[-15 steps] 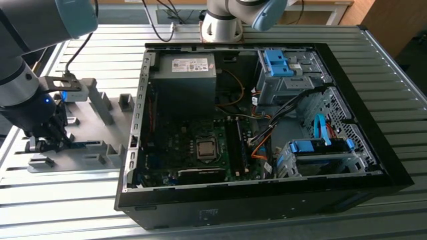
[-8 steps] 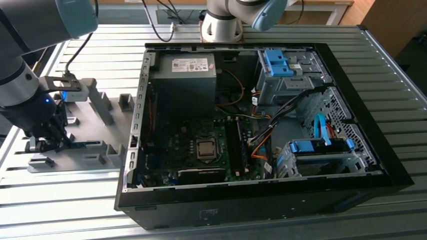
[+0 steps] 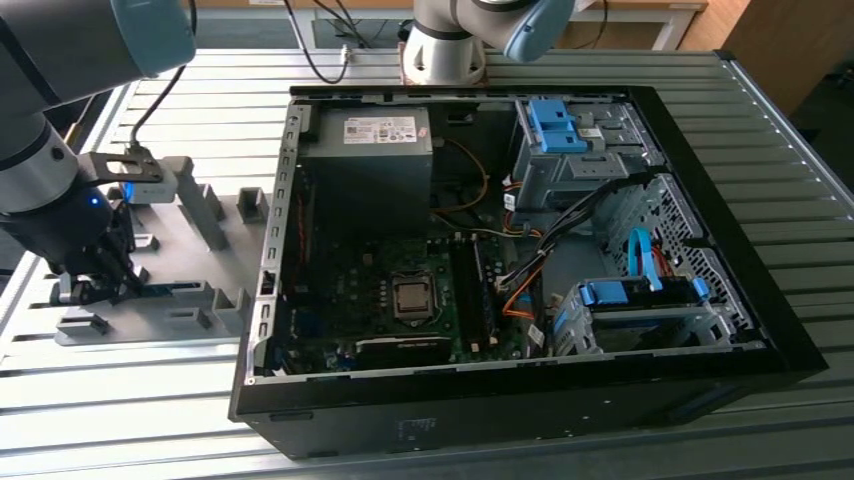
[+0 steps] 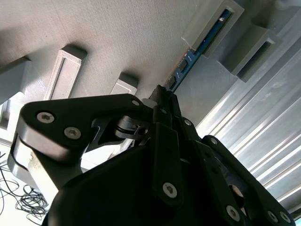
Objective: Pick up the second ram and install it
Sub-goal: 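Pick up the second ram and move it above second insertion slot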
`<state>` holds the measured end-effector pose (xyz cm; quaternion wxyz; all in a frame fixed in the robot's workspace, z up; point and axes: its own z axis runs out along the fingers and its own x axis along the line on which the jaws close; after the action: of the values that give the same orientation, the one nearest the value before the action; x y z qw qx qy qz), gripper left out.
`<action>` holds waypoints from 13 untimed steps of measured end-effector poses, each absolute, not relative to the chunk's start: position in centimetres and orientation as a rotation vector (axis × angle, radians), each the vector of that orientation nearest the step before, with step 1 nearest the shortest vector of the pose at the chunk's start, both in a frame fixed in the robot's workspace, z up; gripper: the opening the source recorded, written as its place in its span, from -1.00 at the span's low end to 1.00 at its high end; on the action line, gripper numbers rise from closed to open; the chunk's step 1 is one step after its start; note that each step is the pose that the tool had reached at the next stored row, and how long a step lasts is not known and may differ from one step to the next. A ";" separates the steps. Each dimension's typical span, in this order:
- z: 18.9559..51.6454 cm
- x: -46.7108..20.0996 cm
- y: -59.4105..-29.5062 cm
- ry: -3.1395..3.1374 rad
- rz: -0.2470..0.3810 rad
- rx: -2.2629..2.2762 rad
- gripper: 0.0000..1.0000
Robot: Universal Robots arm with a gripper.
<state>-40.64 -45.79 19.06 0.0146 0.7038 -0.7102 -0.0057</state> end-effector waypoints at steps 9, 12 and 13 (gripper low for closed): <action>19.3 -40.6 -45.8 -2.211 -0.018 2.191 -0.73; 19.5 -40.6 -45.8 -2.211 -0.018 2.191 -0.73; 19.5 -40.6 -45.8 -2.211 -0.018 2.191 -0.73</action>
<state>-40.64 -45.78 19.52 0.0146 0.7038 -0.7102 -0.0057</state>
